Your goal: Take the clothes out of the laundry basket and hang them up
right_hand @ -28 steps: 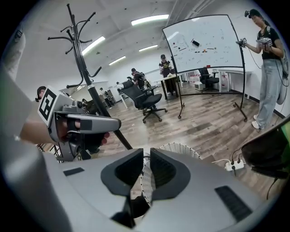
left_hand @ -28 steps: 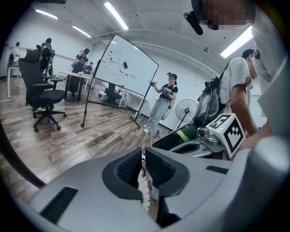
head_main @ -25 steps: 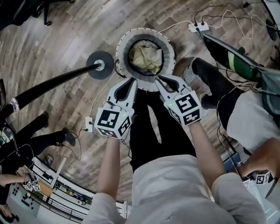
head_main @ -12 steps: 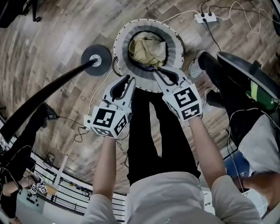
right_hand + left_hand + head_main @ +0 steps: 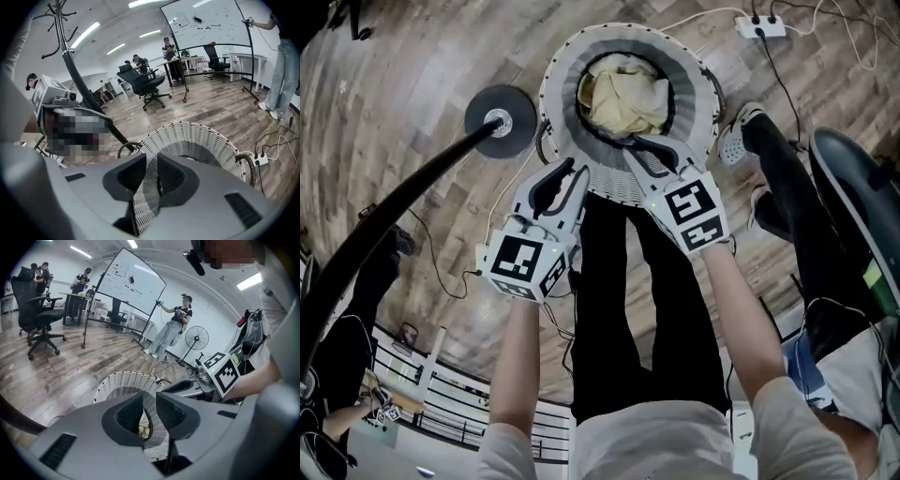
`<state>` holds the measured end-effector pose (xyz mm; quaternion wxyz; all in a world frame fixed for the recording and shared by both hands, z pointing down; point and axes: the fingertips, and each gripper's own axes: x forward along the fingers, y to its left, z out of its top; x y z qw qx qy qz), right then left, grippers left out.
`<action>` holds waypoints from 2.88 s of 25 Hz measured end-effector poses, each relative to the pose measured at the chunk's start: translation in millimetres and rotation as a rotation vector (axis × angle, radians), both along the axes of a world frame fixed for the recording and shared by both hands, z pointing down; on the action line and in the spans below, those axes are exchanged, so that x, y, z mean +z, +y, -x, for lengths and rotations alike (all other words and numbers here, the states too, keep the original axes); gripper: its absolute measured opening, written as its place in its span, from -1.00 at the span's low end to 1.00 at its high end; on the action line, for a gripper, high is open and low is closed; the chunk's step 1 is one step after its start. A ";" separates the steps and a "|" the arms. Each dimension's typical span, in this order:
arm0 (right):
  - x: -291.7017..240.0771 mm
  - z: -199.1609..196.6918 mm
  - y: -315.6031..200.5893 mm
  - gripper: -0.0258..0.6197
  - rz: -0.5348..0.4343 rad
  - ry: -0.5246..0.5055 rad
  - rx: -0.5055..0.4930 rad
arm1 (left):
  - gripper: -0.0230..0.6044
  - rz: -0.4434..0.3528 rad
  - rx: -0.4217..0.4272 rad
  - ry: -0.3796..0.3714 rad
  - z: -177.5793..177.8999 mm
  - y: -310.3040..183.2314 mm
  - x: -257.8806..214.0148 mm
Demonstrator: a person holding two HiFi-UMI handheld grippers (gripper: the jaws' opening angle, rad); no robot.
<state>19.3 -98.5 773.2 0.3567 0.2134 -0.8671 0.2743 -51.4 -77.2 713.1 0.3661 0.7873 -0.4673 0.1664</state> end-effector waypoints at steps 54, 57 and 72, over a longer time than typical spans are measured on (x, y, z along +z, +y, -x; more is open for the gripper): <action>303.9 61.5 7.6 -0.33 0.099 0.189 -0.202 | -0.62 0.063 0.088 0.052 23.2 -4.4 95.9; 311.6 58.7 11.2 -0.29 0.106 0.210 -0.223 | -0.62 0.070 0.085 0.070 23.1 -1.6 95.1; 328.1 54.9 11.7 -0.64 0.072 0.262 -0.250 | -0.62 0.056 0.095 0.058 24.5 -1.1 94.9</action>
